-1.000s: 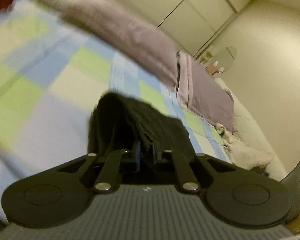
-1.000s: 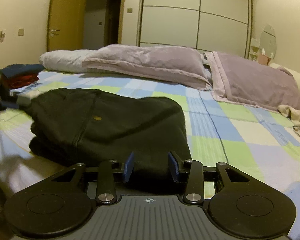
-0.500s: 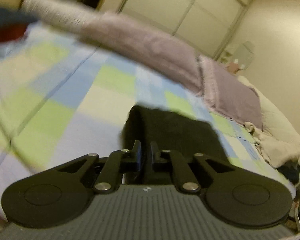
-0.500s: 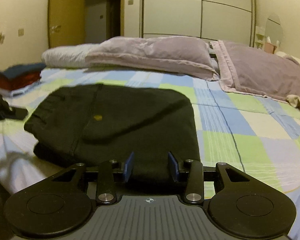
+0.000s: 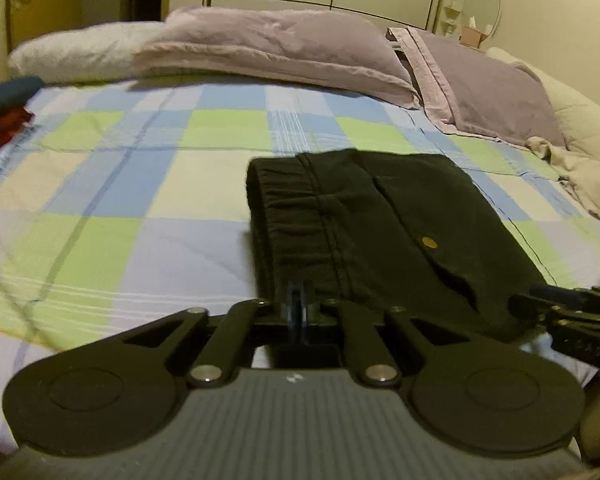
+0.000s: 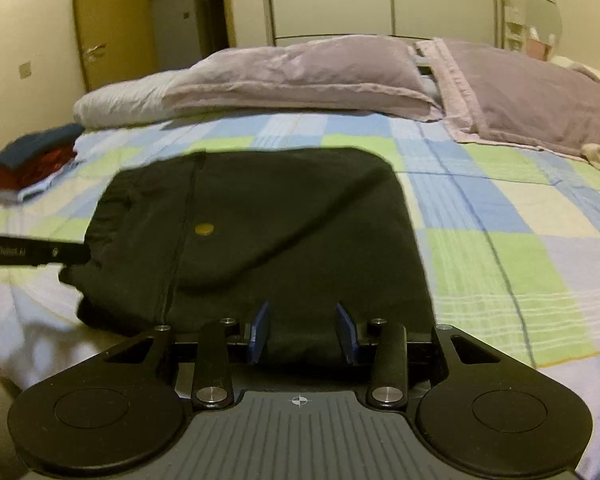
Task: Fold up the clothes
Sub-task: 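Lower the black trousers flat onto the sheet with both grippers, then open both grippers and pull back from the folded trousers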
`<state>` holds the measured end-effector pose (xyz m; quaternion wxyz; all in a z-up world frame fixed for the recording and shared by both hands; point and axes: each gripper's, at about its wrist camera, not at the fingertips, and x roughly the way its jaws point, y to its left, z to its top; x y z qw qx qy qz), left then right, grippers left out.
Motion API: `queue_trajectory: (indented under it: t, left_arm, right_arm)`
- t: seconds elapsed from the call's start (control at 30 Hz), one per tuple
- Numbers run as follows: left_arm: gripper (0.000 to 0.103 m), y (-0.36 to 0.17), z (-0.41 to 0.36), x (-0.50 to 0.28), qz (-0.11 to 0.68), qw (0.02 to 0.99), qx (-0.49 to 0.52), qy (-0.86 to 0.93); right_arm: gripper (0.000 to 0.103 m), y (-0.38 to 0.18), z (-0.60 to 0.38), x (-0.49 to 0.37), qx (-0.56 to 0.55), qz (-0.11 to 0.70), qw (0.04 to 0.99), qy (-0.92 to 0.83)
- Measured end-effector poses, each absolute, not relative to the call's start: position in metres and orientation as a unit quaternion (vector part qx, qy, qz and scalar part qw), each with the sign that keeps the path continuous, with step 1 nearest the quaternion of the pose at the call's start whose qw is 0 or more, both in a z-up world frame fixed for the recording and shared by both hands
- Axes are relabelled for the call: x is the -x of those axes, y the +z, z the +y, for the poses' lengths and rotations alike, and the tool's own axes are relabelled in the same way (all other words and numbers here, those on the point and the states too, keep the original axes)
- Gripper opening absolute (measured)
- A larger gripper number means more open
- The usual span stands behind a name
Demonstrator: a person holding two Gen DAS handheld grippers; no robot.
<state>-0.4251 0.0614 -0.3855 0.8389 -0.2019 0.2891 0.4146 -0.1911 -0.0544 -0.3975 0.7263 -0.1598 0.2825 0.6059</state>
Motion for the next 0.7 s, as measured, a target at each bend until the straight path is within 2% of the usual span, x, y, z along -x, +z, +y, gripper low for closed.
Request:
queue_trajectory:
  t: [0.13,0.27,0.37,0.7]
  left_arm:
    - [0.014,-0.374,0.039,0.431,0.295,0.834,0.205,0.418]
    - [0.02,-0.378,0.022,0.43,0.334,0.817,0.204,0.423]
    - [0.029,-0.378,0.008,0.433,0.351,0.803,0.199,0.438]
    - [0.031,-0.367,-0.035,0.452,0.349,0.806,0.179,0.443]
  right_arm:
    - [0.041,-0.382,-0.08,0.195,0.126,0.311,0.726,0.6]
    - [0.041,-0.389,-0.094,0.205,0.138,0.355,0.725,0.574]
    - [0.041,-0.383,-0.108,0.211,0.141,0.358,0.737,0.556]
    - [0.041,-0.368,-0.143,0.229,0.162,0.36,0.746,0.536]
